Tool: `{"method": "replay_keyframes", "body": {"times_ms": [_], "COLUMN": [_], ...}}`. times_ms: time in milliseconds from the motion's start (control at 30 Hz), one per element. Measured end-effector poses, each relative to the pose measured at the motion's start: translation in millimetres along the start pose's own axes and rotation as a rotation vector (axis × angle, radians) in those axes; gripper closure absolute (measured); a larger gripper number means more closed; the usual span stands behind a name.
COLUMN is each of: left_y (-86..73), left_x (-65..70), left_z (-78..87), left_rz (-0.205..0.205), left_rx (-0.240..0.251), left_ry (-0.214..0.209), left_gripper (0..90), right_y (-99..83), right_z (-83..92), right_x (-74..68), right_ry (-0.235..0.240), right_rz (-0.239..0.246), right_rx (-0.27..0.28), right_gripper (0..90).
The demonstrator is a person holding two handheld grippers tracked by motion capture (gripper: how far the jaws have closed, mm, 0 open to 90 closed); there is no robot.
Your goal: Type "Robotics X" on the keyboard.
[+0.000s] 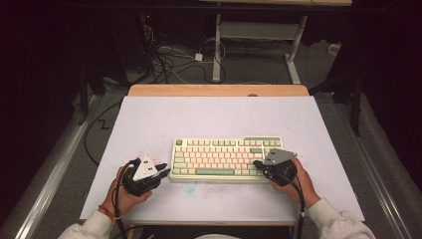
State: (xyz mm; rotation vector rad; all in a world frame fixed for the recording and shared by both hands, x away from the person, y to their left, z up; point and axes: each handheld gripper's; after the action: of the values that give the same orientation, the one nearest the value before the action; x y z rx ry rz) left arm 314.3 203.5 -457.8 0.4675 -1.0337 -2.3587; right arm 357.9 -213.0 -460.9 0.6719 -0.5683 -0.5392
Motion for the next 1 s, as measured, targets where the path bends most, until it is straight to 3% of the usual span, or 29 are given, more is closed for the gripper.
{"method": "replay_keyframes", "body": {"times_ms": [133,233,667,833,1000], "left_y": [6.4,12.5,43.4,52.8,60.5], "left_x": [-1.7,-1.4,3.5,3.8,5.0], "left_z": [-0.2,-2.1,-21.4,-29.6,-37.0], "left_rz": [-0.010,-0.024,-0.072,-0.078,-0.082], "left_rx": [-0.005,-0.010,-0.062,-0.075,-0.062], "left_ry": [-0.018,-0.032,-0.048,-0.077,-0.056], "left_gripper": [85.4,87.3,87.6,87.5,86.8], "right_y": [-0.9,-1.2,-1.3,-1.4,-1.6], "right_z": [0.0,0.1,0.0,-0.1,0.0], "right_x": [-0.7,-1.1,-2.4,-2.4,-2.5], "right_ry": [-0.004,-0.005,-0.016,-0.017,-0.016], "right_rz": [-0.006,-0.010,0.000,0.000,-0.007], "right_rx": [0.006,0.005,0.009,0.009,0.010], "right_gripper": [90.0,90.0,90.0,90.0,90.0]}}
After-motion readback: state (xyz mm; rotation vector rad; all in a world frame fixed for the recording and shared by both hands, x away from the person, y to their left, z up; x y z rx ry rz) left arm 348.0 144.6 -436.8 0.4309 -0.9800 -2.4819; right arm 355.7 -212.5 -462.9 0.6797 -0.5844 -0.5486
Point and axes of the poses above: each handheld gripper's, and its own axes: z roughly backward along the jaws, y roughly out of its top, x roughly to its right, and after that the axes turned 5 degrees about -y, right-handed
